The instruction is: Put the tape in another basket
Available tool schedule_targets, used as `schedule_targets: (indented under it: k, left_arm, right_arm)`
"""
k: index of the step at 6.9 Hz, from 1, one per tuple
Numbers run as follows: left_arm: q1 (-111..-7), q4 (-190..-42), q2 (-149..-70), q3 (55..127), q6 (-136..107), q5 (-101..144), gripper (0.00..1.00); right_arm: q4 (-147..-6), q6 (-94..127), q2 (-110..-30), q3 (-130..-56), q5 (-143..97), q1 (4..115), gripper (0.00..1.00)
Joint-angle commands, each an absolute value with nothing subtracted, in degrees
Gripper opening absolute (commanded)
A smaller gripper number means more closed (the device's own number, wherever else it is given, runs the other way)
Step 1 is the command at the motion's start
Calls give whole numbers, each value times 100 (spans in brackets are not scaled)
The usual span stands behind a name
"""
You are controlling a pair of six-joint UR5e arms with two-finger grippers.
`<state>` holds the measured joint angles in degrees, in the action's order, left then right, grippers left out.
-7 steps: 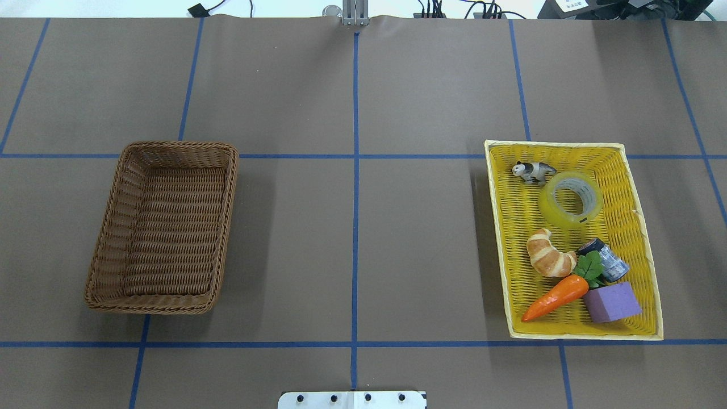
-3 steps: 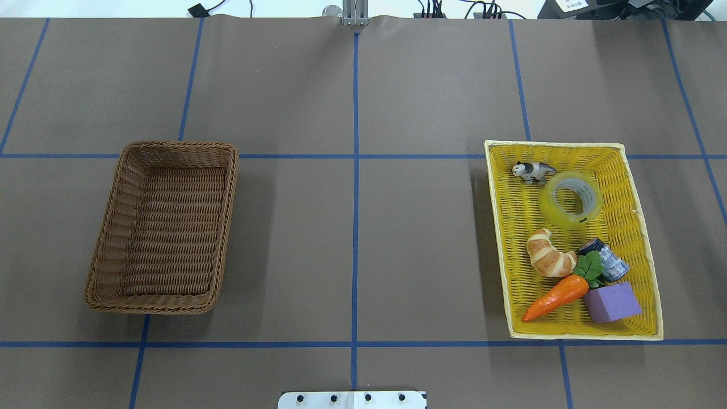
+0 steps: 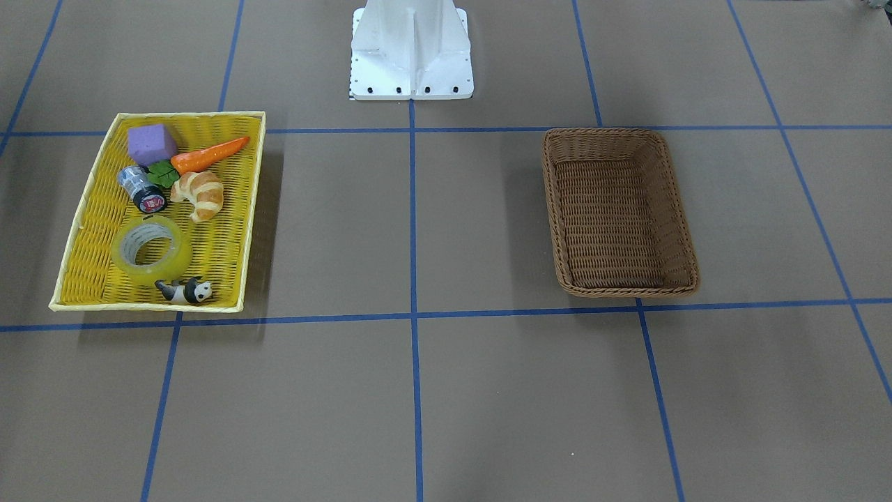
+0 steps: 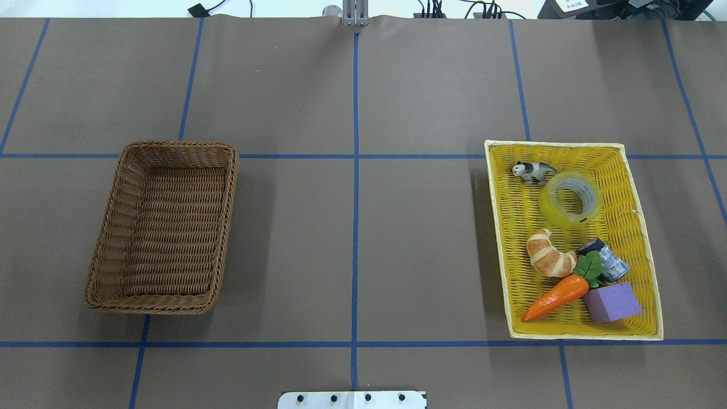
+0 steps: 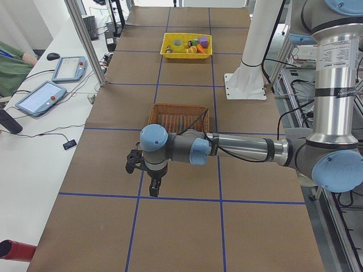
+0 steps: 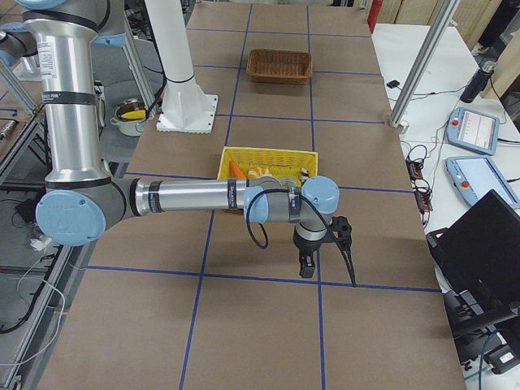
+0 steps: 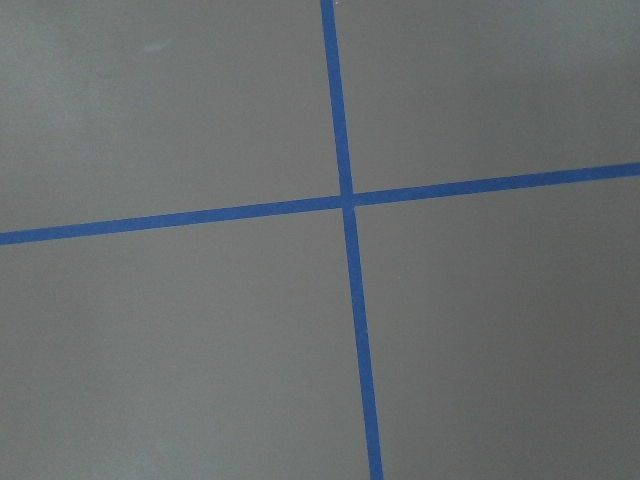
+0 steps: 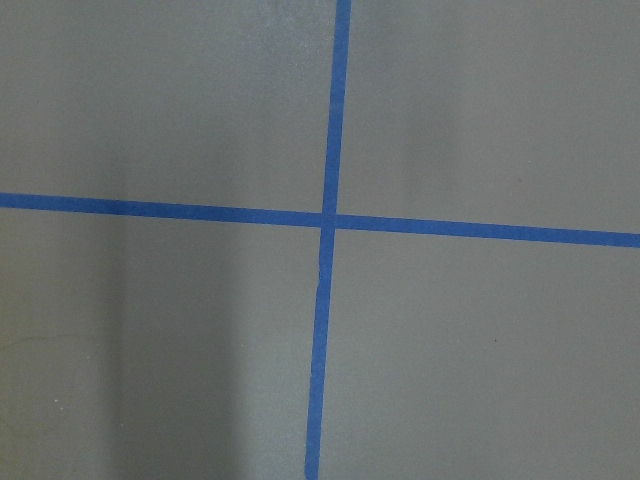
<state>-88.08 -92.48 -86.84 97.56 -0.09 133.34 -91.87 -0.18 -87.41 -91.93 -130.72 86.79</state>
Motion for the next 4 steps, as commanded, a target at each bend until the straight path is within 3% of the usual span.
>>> schedule_targets:
  k: [1,4]
  left_arm:
    - [-8815,-9264,-8675,9756,-9,13324,99]
    - [-8815,-9246,-8684,10087,-18,13298,99]
  right_arm:
    - [-9141,-26,-8623,-9228,-13078,8675,100]
    - [-9132,-18,-7888,-9378,-13043,8368,100]
